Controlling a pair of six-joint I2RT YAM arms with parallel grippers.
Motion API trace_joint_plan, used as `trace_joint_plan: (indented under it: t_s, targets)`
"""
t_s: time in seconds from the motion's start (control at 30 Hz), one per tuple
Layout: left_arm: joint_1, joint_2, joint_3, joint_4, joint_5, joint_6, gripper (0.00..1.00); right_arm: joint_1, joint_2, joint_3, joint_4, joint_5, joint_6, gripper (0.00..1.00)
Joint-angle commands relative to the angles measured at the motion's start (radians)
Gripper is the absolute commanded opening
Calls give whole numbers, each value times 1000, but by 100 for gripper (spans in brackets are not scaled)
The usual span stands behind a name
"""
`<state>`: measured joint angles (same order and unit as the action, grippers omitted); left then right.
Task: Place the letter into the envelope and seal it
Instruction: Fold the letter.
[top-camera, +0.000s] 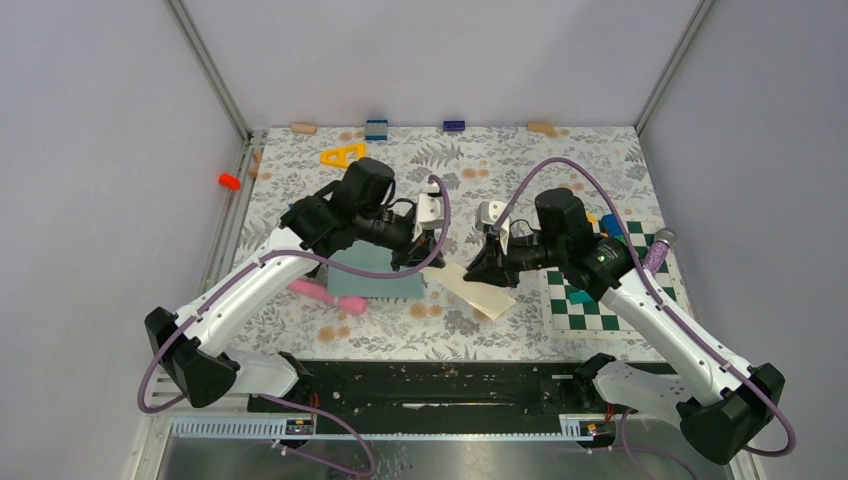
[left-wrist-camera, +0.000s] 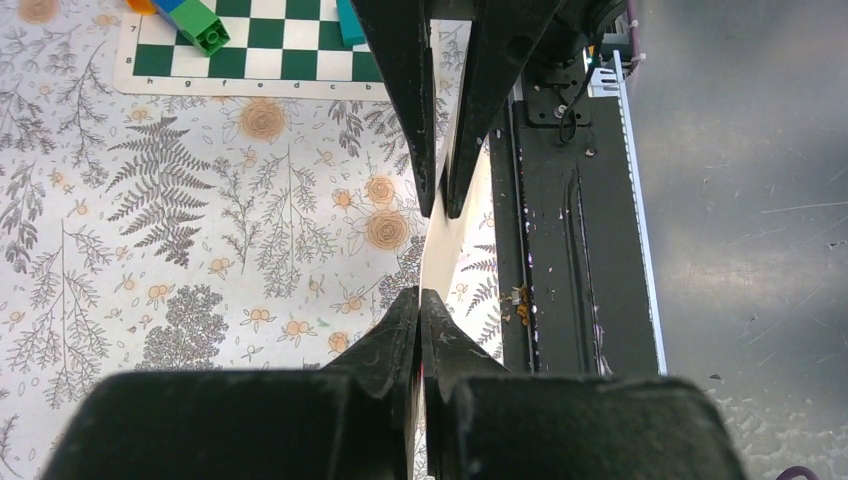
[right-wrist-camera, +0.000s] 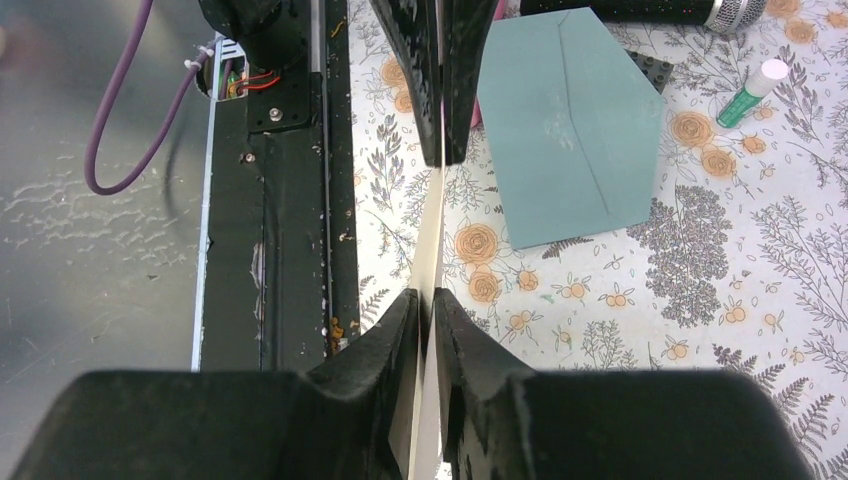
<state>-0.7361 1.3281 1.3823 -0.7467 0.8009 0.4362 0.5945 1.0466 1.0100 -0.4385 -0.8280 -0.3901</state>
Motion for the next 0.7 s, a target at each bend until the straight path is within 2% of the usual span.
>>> trace_joint_plan:
  t_s: [0.0, 0.67]
  targets:
    - [11, -40, 3, 19, 15, 15, 0, -4, -22, -1, -38, 1, -41, 18]
    - [53, -65, 57, -43, 19, 60, 0, -4, -99, -34, -206, 35, -146, 8]
